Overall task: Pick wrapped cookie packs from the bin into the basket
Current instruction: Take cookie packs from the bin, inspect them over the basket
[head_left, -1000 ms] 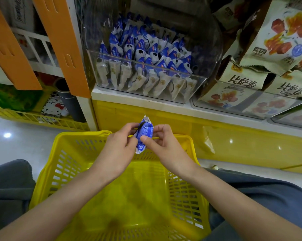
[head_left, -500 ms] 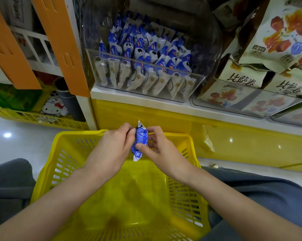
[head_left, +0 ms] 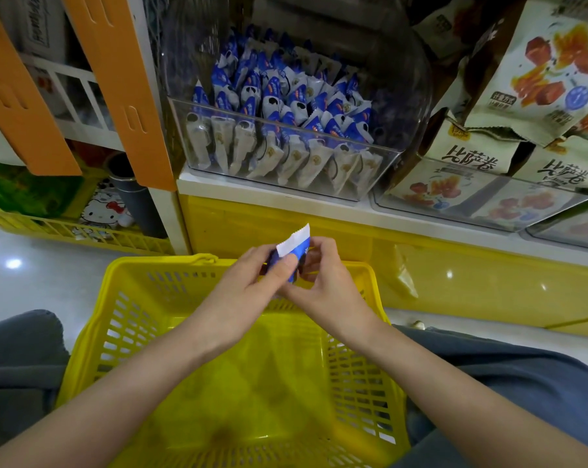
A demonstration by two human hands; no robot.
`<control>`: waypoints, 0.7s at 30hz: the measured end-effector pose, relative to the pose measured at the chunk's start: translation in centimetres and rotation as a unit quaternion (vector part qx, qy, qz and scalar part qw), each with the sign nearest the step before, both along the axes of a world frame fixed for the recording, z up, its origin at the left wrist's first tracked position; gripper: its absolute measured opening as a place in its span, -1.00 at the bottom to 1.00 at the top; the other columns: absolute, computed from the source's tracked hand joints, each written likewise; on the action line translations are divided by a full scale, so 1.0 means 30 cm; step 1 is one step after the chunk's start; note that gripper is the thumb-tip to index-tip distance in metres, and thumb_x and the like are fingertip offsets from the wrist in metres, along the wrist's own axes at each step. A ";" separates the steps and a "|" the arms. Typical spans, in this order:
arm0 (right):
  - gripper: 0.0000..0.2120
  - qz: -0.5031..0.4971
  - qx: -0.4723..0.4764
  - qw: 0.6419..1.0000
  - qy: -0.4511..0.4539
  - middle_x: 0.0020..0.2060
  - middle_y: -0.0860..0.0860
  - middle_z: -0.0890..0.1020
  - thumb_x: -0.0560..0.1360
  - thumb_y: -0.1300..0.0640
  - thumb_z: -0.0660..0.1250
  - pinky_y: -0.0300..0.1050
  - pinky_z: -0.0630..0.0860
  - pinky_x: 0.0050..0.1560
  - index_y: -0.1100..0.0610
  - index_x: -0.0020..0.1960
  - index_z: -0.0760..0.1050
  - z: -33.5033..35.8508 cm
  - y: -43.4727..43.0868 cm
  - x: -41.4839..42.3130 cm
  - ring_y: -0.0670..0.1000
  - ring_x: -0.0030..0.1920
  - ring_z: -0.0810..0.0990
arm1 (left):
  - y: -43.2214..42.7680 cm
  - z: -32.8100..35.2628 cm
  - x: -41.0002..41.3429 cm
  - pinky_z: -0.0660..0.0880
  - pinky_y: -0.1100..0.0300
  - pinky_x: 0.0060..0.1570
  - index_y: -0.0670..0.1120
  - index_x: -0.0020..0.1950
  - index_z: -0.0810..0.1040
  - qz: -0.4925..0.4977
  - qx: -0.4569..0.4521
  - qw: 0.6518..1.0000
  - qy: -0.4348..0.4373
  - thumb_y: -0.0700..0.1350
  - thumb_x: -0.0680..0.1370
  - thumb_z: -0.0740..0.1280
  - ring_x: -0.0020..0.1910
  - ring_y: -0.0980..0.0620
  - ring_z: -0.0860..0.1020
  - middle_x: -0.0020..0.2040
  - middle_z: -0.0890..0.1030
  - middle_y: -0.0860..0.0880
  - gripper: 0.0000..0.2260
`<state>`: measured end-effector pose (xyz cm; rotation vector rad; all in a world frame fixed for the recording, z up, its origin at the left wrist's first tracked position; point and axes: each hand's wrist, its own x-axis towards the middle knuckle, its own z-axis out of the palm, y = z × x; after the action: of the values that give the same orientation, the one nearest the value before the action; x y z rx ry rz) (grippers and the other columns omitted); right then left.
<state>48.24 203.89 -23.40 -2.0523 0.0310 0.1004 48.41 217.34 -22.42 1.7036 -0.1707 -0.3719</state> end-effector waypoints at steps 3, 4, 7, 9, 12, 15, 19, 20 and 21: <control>-0.57 0.023 -0.022 0.999 -0.021 0.01 0.11 0.49 0.33 0.20 0.48 -0.06 0.50 0.00 0.09 0.08 0.33 0.010 0.003 0.002 0.04 0.00 0.49 | -0.008 -0.007 0.004 0.47 0.15 0.10 0.00 0.09 0.40 0.035 -0.029 0.999 0.020 -0.16 0.49 0.35 0.10 0.05 0.53 0.08 0.57 -0.02 -0.77; -0.59 0.031 -0.010 0.999 -0.015 0.01 0.10 0.50 0.33 0.18 0.48 -0.07 0.51 -0.01 0.09 0.08 0.35 0.018 0.006 0.002 0.04 0.01 0.50 | -0.006 -0.006 0.010 0.49 0.08 0.06 -0.01 0.03 0.39 0.056 -0.033 0.998 0.022 -0.24 0.50 0.32 0.05 -0.01 0.56 0.03 0.58 -0.05 -0.80; -0.57 0.055 0.061 0.997 0.013 0.01 -0.05 0.55 0.36 0.18 0.48 -0.23 0.52 0.01 0.03 0.13 0.36 0.050 0.004 0.009 -0.09 0.01 0.54 | 0.003 0.002 0.029 0.51 0.20 -0.11 -0.03 -0.09 0.41 0.077 -0.055 0.995 0.027 -0.35 0.52 0.25 -0.18 0.13 0.57 -0.16 0.59 -0.02 -0.79; -0.58 0.072 0.084 0.994 0.014 0.02 -0.09 0.54 0.41 0.28 0.42 -0.31 0.51 0.01 0.02 0.17 0.35 0.071 -0.005 0.020 -0.13 0.00 0.54 | 0.011 0.013 0.037 0.47 0.38 -0.24 -0.06 -0.09 0.46 0.075 -0.063 0.995 0.026 -0.38 0.51 0.23 -0.28 0.23 0.54 -0.20 0.59 0.00 -0.79; -0.77 0.057 0.135 0.989 0.017 -0.06 -0.03 0.58 0.51 0.36 0.26 -0.31 0.52 -0.04 0.12 0.10 0.45 0.097 -0.017 0.036 -0.16 -0.11 0.56 | 0.015 0.020 0.041 0.45 0.45 -0.29 -0.07 -0.05 0.50 0.079 -0.076 0.993 0.036 -0.36 0.51 0.23 -0.25 0.25 0.56 -0.17 0.60 0.01 -0.80; -0.87 0.022 0.165 0.985 0.031 -0.21 0.02 0.61 0.53 0.34 0.22 -0.25 0.58 -0.17 0.18 -0.03 0.50 0.104 -0.022 0.035 -0.17 -0.25 0.59 | 0.007 0.028 0.034 0.45 0.45 -0.31 -0.08 -0.01 0.52 0.071 -0.103 0.991 0.051 -0.25 0.56 0.23 -0.27 0.28 0.57 -0.17 0.61 0.02 -0.88; -0.84 0.025 0.039 0.997 -0.056 -0.21 -0.05 0.63 0.50 0.24 0.31 -0.11 0.55 -0.10 -0.01 -0.15 0.54 0.103 -0.029 0.019 -0.12 -0.17 0.58 | 0.005 0.038 0.033 0.47 0.44 -0.31 -0.13 0.01 0.56 0.079 -0.123 0.985 0.093 -0.15 0.58 0.19 -0.29 0.25 0.59 -0.21 0.65 0.04 -0.84; -0.83 0.025 0.014 0.996 -0.084 -0.21 -0.08 0.62 0.50 0.22 0.33 -0.17 0.53 -0.12 -0.04 -0.16 0.54 0.105 -0.031 0.015 -0.15 -0.17 0.57 | 0.006 0.041 0.033 0.49 0.43 -0.32 -0.12 0.00 0.57 0.081 -0.125 0.983 0.108 -0.12 0.58 0.19 -0.29 0.23 0.60 -0.21 0.66 0.04 -0.82; -0.84 0.024 -0.010 0.993 -0.114 -0.22 -0.11 0.60 0.49 0.21 0.34 -0.23 0.50 -0.15 -0.05 -0.15 0.55 0.107 -0.034 0.013 -0.16 -0.18 0.56 | 0.006 0.043 0.033 0.50 0.42 -0.31 -0.11 -0.01 0.59 0.078 -0.129 0.981 0.122 -0.08 0.58 0.19 -0.27 0.22 0.62 -0.19 0.68 0.02 -0.80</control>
<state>48.64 202.87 -20.18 -2.0728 -0.1597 -0.1042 49.41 217.50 -21.11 1.3933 0.0915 -0.4186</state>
